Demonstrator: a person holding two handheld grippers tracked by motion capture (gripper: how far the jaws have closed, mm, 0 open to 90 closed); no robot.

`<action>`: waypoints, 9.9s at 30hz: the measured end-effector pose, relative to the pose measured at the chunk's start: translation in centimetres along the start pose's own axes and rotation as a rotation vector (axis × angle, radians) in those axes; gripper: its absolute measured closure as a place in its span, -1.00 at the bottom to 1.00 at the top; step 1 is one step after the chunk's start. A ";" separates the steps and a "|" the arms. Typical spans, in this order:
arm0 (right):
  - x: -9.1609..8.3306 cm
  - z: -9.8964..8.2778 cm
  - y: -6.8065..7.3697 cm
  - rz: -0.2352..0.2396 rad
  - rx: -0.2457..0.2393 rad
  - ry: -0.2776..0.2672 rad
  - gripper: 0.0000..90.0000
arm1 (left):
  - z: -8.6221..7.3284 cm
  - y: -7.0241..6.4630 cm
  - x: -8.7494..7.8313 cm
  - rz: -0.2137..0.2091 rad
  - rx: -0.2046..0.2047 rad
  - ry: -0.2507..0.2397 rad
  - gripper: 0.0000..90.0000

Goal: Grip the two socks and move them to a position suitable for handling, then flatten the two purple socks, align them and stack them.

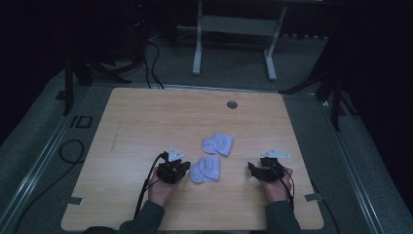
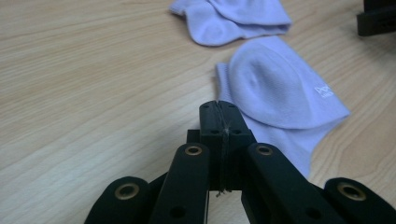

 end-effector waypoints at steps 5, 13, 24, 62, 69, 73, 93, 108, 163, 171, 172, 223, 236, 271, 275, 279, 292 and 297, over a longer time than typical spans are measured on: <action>-0.2 0.3 0.5 0.011 -0.011 -0.012 0.00 | -0.4 -0.7 0.5 -0.016 0.013 0.017 0.99; -0.7 1.1 2.5 0.064 -0.044 -0.032 0.12 | -1.3 -1.0 1.0 -0.028 0.014 0.048 0.99; -1.2 2.5 9.0 0.256 -0.145 -0.045 0.88 | -1.4 -1.3 1.1 -0.038 0.013 0.047 0.99; 2.0 2.8 14.6 0.313 -0.191 0.037 0.97 | -1.6 -1.4 1.5 -0.042 0.027 0.054 1.00; -0.2 2.4 11.1 0.250 -0.120 0.006 0.97 | -1.6 -1.4 1.5 -0.041 0.027 0.053 1.00; -1.4 1.4 9.2 0.209 -0.080 0.008 0.96 | -1.6 -1.4 1.5 -0.044 0.027 0.052 1.00; -0.8 3.0 6.9 0.151 -0.102 0.018 0.88 | -1.6 -1.3 1.5 -0.052 0.030 0.054 0.99; -0.8 0.0 6.4 0.160 -0.077 0.107 0.93 | -1.8 -1.3 1.2 -0.060 0.029 0.062 0.99; 8.6 6.6 8.4 0.247 -0.270 0.174 0.48 | -0.7 -0.6 -0.9 -0.077 0.002 -0.039 0.76; 7.6 6.4 8.3 0.278 -0.362 0.170 0.45 | -0.9 -0.5 -0.8 -0.074 0.001 -0.032 0.76; 7.1 6.9 8.4 0.277 -0.351 0.142 0.45 | -0.9 -0.5 -0.8 -0.073 0.000 -0.032 0.76; 7.6 10.0 9.6 0.235 -0.103 0.091 0.95 | -0.9 -0.8 -0.6 -0.070 0.027 -0.025 0.72; 5.2 9.6 4.6 0.187 -0.007 0.070 0.94 | -1.0 -0.7 -0.6 -0.070 0.024 -0.021 0.72; 2.4 7.6 -0.5 0.016 -0.102 0.129 0.47 | -1.0 -0.6 -0.6 -0.065 0.025 -0.020 0.71; 2.5 8.2 0.4 0.043 -0.153 0.134 0.35 | -1.0 -0.6 -0.6 -0.065 0.027 -0.019 0.70; 3.1 8.8 2.0 0.086 -0.205 0.125 0.31 | -1.0 -0.6 -0.6 -0.064 0.028 -0.021 0.68; 5.9 8.9 7.1 0.235 -0.302 0.148 0.27 | -1.0 -0.7 -0.6 -0.066 0.029 -0.019 0.67; 7.4 7.9 8.3 0.246 -0.310 0.190 0.26 | -1.0 -0.7 -0.6 -0.066 0.028 -0.019 0.67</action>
Point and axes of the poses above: each handheld gripper's, and its own axes: x roughly forward along the jaws, z roughly out of its top, y roughly to its left, the point moved 7 cm from there along x, roughly forward along the jaws, and after that the axes turned 11 degrees about -y, right-handed, at the moved point
